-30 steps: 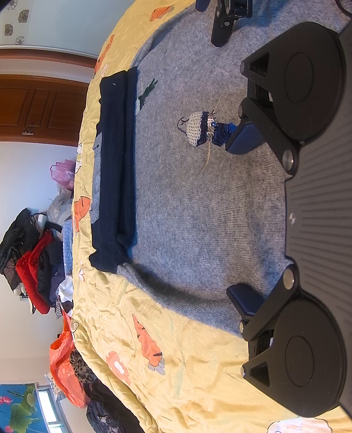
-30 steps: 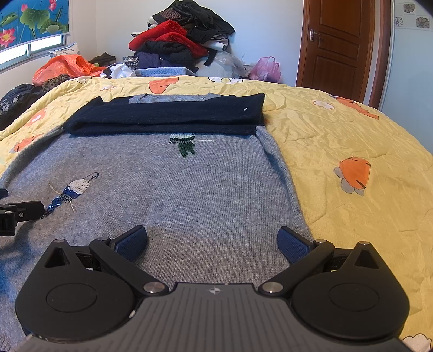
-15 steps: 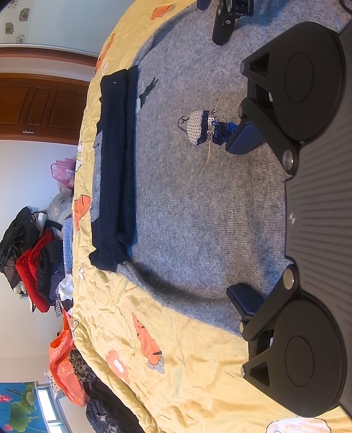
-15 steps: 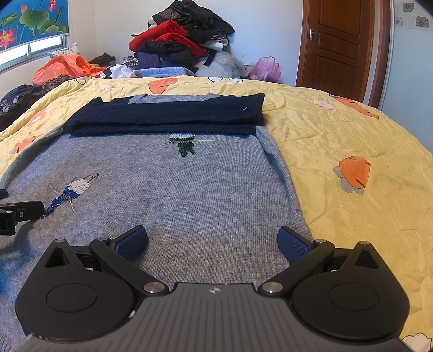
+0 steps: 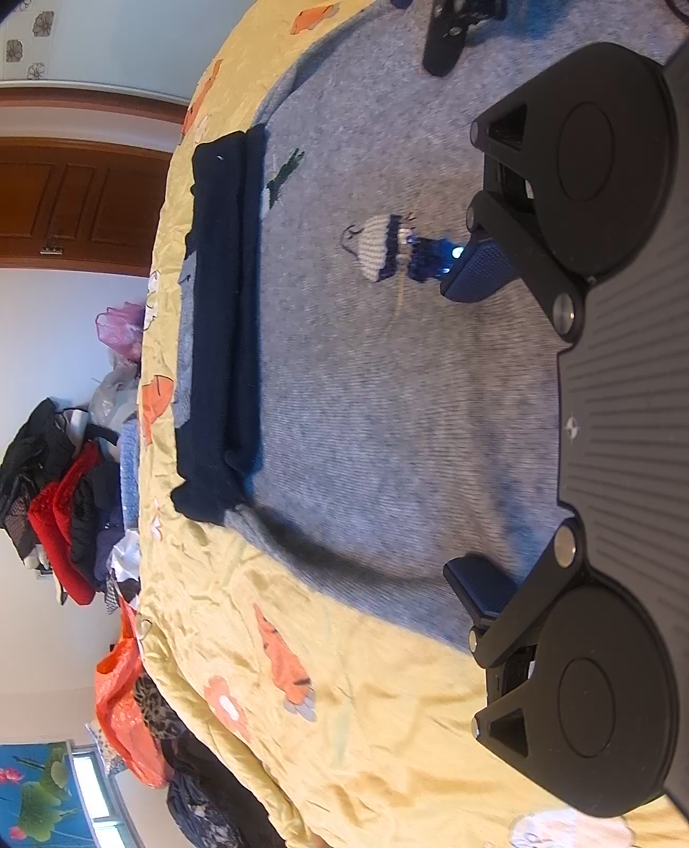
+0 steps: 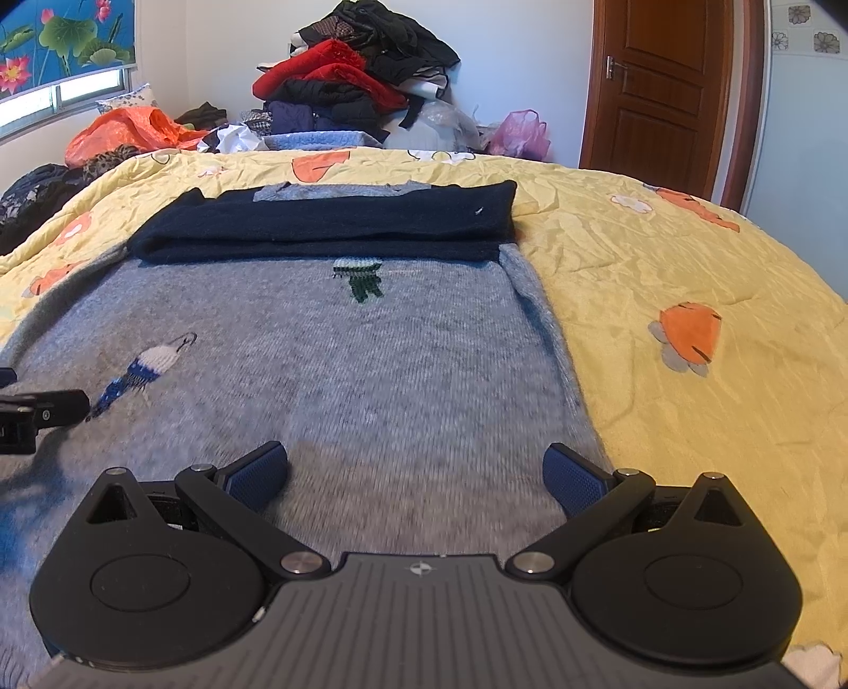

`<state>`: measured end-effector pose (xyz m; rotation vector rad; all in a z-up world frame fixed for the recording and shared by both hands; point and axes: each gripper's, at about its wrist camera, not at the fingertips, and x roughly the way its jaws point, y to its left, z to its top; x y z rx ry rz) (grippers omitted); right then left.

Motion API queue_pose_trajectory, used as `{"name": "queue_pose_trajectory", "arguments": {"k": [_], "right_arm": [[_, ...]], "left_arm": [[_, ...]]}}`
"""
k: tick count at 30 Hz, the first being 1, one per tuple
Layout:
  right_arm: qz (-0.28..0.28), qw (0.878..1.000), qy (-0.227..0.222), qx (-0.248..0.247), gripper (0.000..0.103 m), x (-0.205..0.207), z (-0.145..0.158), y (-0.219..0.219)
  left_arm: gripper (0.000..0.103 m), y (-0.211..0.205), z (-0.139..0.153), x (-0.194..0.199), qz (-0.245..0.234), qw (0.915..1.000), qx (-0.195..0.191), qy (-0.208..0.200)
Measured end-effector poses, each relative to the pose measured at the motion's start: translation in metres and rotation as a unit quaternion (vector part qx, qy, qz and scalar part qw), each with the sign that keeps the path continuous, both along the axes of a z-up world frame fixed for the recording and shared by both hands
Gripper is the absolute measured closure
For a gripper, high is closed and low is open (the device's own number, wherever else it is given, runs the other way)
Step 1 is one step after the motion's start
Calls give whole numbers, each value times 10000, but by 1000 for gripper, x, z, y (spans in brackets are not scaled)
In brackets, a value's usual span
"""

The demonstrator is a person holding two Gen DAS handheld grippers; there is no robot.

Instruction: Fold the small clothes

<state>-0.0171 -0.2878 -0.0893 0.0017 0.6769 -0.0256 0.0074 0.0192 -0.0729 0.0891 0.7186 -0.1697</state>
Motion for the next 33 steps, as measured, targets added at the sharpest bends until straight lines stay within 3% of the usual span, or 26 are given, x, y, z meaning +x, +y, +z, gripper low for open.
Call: {"name": "queue_pose_trajectory", "arguments": {"k": [10,25,33], "right_arm": [[139,9999,4,4,0,-40,0,0],[123,9999,-14,-3,0,-39,0,1],[122,9999,-36,-18,0,-61,0,2]], "left_arm": [[0,9,-2,-47,-37,10000,9,-88],[0,9,-2,-48,-19,9999,-29,-115],[0,9,-2,-48,-19,9999,-29,-117]]}}
